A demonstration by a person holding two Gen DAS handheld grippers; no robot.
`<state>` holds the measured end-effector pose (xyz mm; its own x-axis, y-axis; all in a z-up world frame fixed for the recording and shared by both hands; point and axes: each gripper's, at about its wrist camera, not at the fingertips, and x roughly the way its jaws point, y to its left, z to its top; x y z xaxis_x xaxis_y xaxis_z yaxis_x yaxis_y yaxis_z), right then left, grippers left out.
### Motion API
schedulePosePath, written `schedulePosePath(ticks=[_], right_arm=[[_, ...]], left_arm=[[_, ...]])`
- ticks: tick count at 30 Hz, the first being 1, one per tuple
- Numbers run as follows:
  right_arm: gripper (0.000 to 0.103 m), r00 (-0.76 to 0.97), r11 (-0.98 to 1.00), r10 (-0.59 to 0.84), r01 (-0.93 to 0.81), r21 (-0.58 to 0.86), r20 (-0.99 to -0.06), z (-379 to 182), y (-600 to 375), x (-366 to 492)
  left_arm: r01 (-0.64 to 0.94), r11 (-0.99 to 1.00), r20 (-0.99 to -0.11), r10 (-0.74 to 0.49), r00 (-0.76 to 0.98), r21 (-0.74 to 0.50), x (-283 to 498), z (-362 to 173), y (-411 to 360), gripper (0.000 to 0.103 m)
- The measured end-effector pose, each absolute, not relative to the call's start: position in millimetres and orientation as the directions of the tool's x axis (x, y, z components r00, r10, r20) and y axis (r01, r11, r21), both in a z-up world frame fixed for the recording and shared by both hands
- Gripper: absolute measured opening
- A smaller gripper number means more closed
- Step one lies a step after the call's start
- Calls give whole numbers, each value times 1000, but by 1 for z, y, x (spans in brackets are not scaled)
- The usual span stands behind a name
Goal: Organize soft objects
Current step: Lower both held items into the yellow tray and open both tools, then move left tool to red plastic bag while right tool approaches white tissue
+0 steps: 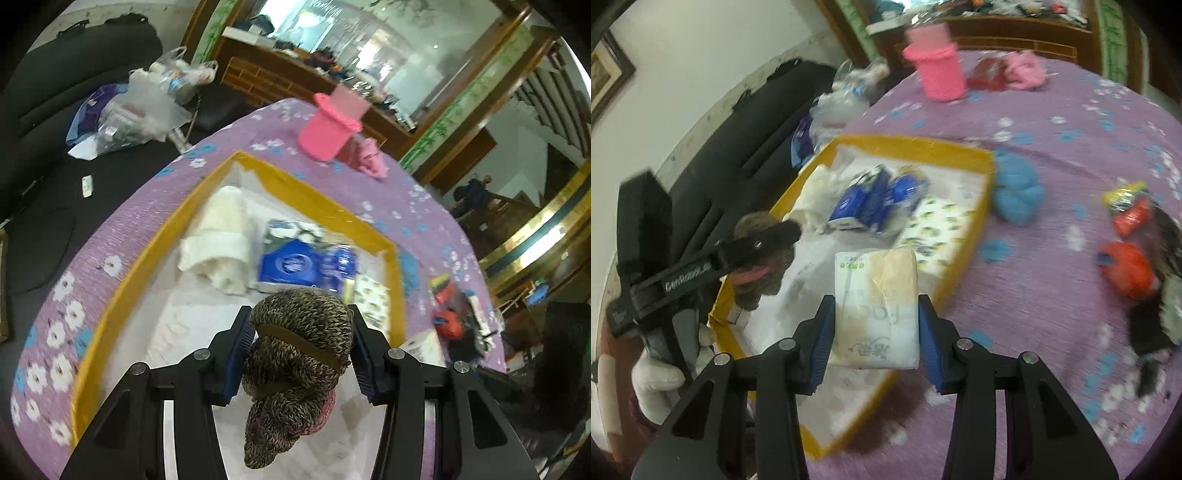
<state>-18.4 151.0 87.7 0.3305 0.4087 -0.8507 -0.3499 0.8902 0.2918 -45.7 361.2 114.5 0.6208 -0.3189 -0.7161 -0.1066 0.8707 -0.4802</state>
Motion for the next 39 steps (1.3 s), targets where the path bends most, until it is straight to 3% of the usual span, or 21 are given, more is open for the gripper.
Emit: schedulePosePath(ticks=[7,14,22,24,28,30,39], right_arm=[[41,263,890,387,-356,284,-884,54,189,2],[41,305,926,276,-337,168,-911,39,199,16],[41,329,941,220,-319,111,-918,36,203,31],[41,331,943,222,-311,115,-917,36,202,32],[48,343,944,222,-310,113,-913,38,203,30],[52,352,943,238,-306,129,-905,41,199,27],[52,418,935,306,-302,187,-856,73,185,2]], left_arm=[[-114,865,-747,-346,567,-488,-10,102,358,48],[-136,851,-767,-374,522,-507,18,78,357,48],[-176,844,-775,-356,522,-507,41,70,354,54],[-181,843,-774,-353,526,-507,47,68,353,61],[-184,828,-749,-354,561,-529,43,74,356,70],[-192,812,-727,-356,587,-552,33,83,360,81],[-162,817,-608,-264,748,-554,-36,133,364,84]])
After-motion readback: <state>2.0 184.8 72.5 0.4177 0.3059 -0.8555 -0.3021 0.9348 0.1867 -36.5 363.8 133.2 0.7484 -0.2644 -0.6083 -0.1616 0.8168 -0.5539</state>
